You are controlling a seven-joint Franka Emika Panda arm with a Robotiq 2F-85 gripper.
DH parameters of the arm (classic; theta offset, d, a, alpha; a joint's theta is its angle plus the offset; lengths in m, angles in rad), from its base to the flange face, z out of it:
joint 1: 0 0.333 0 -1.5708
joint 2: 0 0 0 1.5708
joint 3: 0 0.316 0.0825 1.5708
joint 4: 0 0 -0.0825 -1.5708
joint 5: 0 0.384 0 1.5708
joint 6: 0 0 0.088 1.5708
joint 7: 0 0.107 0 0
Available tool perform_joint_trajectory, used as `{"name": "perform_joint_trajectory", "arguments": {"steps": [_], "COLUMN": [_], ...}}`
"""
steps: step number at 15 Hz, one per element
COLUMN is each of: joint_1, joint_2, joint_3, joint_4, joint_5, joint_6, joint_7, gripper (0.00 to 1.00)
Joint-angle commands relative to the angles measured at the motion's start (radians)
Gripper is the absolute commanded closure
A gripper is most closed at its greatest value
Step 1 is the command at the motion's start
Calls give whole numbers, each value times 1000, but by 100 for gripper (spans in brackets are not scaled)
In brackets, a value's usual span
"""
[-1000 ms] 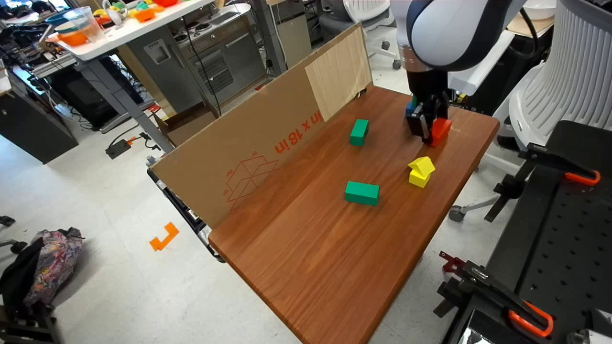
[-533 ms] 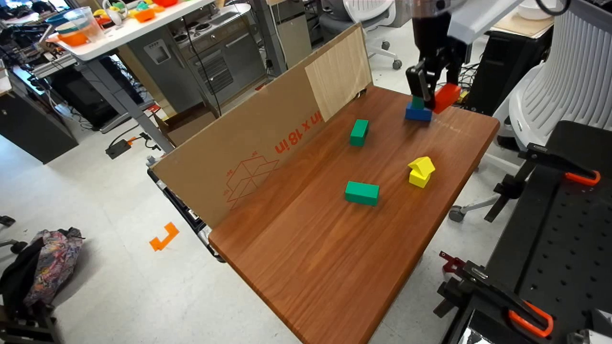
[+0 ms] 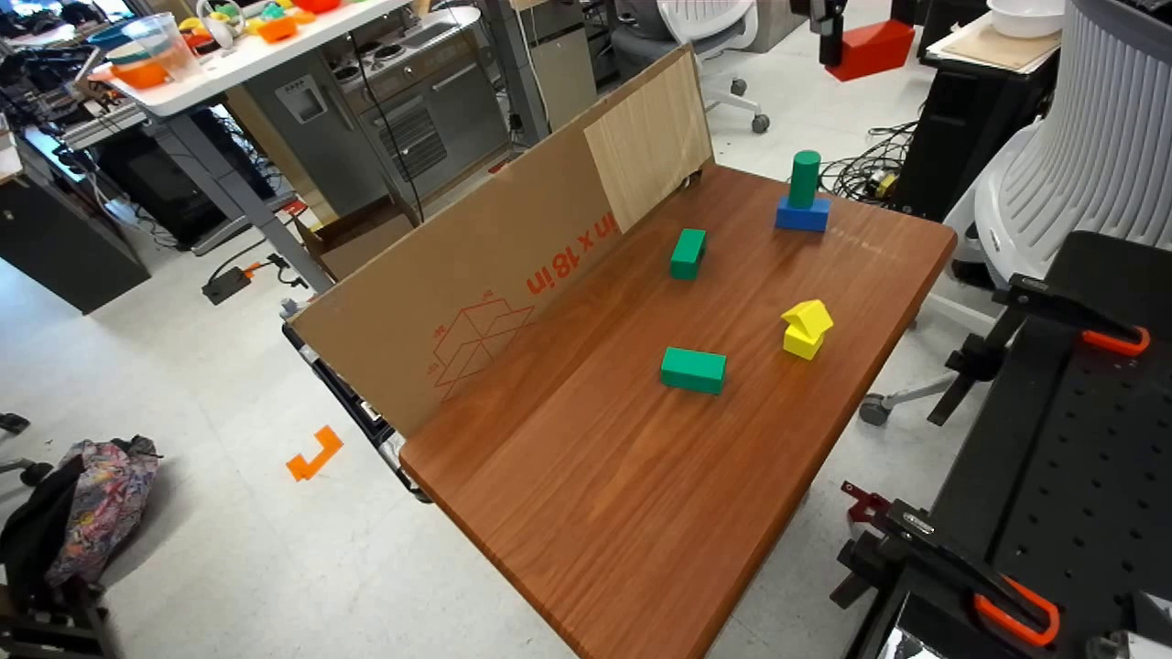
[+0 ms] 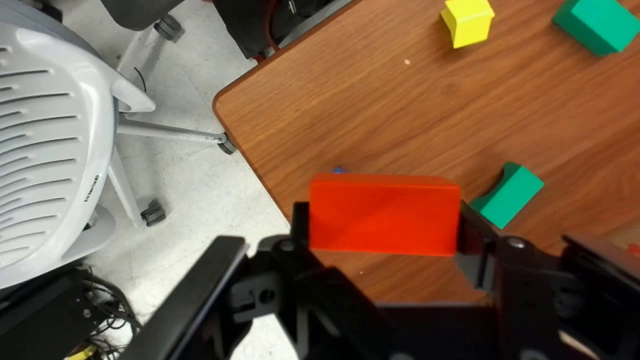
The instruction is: Take the orange block and put it on the green block at the right
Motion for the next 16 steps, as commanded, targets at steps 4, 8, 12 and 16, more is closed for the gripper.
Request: {"name": "perform_joint_trajectory", "arguments": {"steps": [4,8,12,16], "joint_1": [-4,-5,-17,-25], "joint_2": [87,175,254,318], "joint_3": [-8,-19,-31,-34], "joint_4": [95,149,217,268], "joint_5": [39,53,71,82], "joint_6": [7,0,-20,-14], "joint_7": [245,363,432,463], "gripper": [58,58,58,58]}}
